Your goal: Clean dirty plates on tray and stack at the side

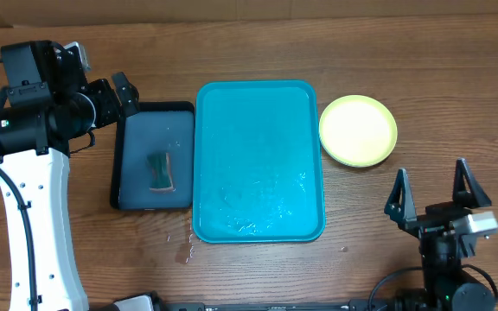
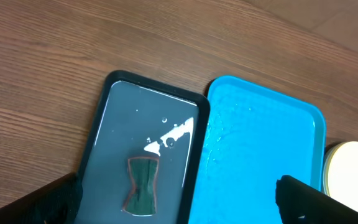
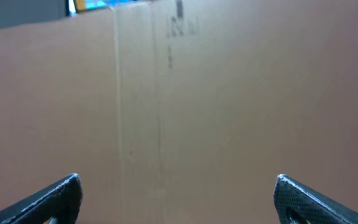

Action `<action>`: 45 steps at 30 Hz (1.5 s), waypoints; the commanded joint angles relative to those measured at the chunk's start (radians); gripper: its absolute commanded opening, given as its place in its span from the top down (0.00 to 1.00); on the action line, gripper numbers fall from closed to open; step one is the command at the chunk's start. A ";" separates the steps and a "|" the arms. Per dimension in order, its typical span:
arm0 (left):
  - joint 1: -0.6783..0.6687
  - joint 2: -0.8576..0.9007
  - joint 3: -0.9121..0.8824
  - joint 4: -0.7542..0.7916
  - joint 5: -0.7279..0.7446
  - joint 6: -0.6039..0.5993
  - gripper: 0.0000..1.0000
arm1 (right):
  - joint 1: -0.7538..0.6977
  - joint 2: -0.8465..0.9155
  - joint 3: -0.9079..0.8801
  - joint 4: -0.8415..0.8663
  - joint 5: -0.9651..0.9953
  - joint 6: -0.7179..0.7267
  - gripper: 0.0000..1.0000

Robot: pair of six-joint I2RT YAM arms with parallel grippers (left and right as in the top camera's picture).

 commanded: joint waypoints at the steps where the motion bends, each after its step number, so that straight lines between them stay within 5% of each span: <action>1: -0.001 0.003 0.009 0.001 0.012 -0.010 0.00 | -0.002 -0.011 -0.043 0.005 0.036 0.032 0.00; 10: -0.001 0.003 0.009 0.001 0.012 -0.010 0.00 | -0.002 -0.011 -0.081 -0.075 0.047 0.029 0.00; 18: -0.001 0.003 0.009 0.001 0.012 -0.010 0.00 | -0.002 -0.011 -0.081 -0.389 0.043 0.029 0.00; 45: -0.001 0.003 0.009 0.001 0.012 -0.010 0.00 | 0.013 -0.011 -0.081 -0.374 -0.040 -0.129 0.00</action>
